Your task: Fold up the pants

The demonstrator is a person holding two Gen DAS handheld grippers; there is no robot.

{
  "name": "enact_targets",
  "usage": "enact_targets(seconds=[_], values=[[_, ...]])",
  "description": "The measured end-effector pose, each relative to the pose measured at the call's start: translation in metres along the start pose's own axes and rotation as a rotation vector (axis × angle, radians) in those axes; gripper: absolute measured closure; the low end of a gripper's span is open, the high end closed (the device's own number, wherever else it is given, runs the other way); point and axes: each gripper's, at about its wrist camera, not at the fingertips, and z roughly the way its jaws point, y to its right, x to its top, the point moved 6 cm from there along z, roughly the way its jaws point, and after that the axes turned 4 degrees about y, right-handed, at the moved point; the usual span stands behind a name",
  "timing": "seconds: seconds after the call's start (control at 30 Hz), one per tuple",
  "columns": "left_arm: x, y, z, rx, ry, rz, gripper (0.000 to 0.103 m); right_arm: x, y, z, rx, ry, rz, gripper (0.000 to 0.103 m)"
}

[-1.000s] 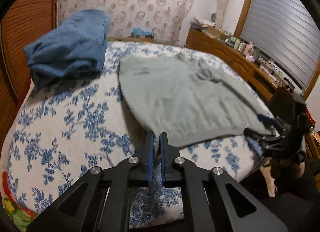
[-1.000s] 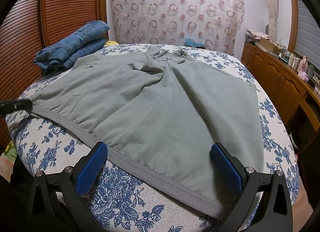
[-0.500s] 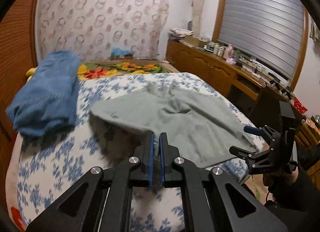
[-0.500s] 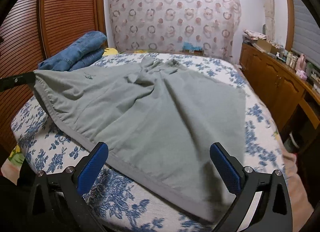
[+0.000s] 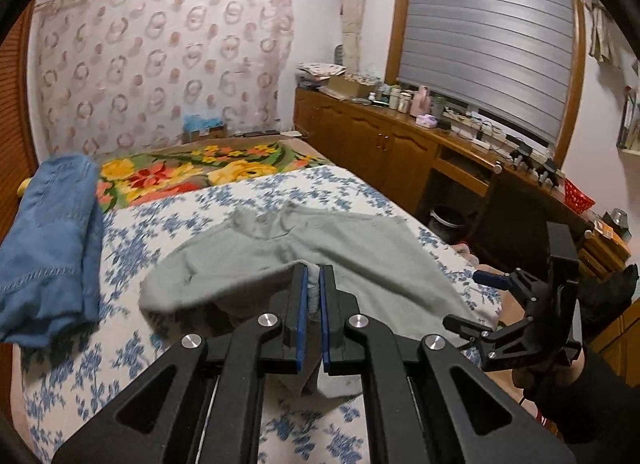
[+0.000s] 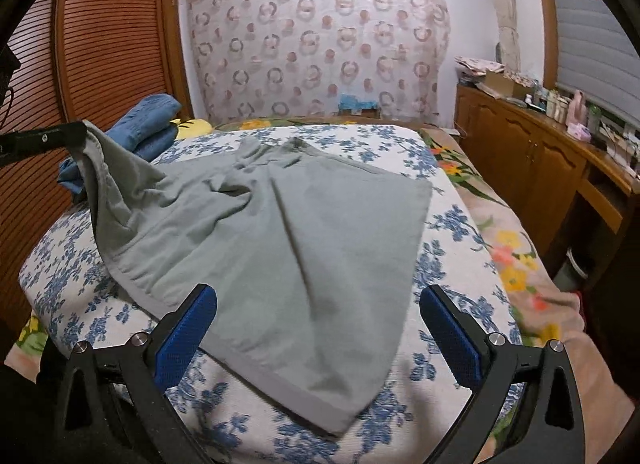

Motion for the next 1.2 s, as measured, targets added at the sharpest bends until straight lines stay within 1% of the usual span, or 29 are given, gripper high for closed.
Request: enact_targets(seconds=[0.17,0.3,0.43,0.53,0.6,0.7,0.8,0.83,0.9,0.97,1.03,1.07,1.1,1.13,1.2], values=[[0.011,0.016,0.012,-0.030,-0.007,0.024,0.096,0.001,0.005,-0.002,-0.006,0.009,0.019,0.002],[0.021,0.038,0.023,-0.067,-0.006,0.049,0.096,0.002,0.010,-0.009,-0.015,0.022,0.022,0.002],[0.026,0.053,0.042,-0.088,-0.029,0.076,0.096,0.003,0.015,-0.014,-0.027,0.037,0.031,0.002],[0.026,0.056,0.053,-0.088,-0.045,0.086,0.096,0.000,0.017,-0.015,-0.034,0.041,0.040,0.002],[0.025,0.053,0.054,-0.090,-0.051,0.070,0.096,-0.002,0.016,-0.015,-0.036,0.040,0.043,0.002],[0.023,0.053,0.056,-0.114,-0.070,0.056,0.096,-0.005,0.015,-0.011,-0.040,0.032,0.044,0.002],[0.020,0.052,0.056,-0.109,-0.081,0.058,0.095,-0.005,0.016,-0.011,-0.038,0.028,0.050,0.002],[0.019,0.050,0.055,-0.100,-0.080,0.059,0.091,-0.005,0.014,-0.010,-0.038,0.027,0.051,0.002],[0.019,0.044,0.052,-0.084,-0.072,0.042,0.068,-0.002,0.014,-0.010,-0.036,0.027,0.047,0.002],[0.018,0.036,0.048,-0.071,-0.063,0.019,0.053,0.000,0.015,-0.010,-0.035,0.028,0.042,0.002],[0.014,0.027,0.044,-0.061,-0.061,0.005,0.041,0.001,0.013,-0.010,-0.033,0.032,0.038,0.002],[0.011,0.022,0.042,-0.054,-0.060,-0.002,0.029,0.001,0.014,-0.010,-0.032,0.032,0.036,0.004],[0.009,0.017,0.041,-0.048,-0.057,-0.008,0.023,0.001,0.014,-0.009,-0.029,0.032,0.033,0.005],[0.006,0.014,0.041,-0.048,-0.055,-0.011,0.023,0.001,0.013,-0.008,-0.026,0.031,0.031,0.007],[-0.003,0.003,0.042,-0.022,-0.069,-0.025,0.023,0.003,0.011,-0.006,-0.014,0.026,0.026,0.011]])
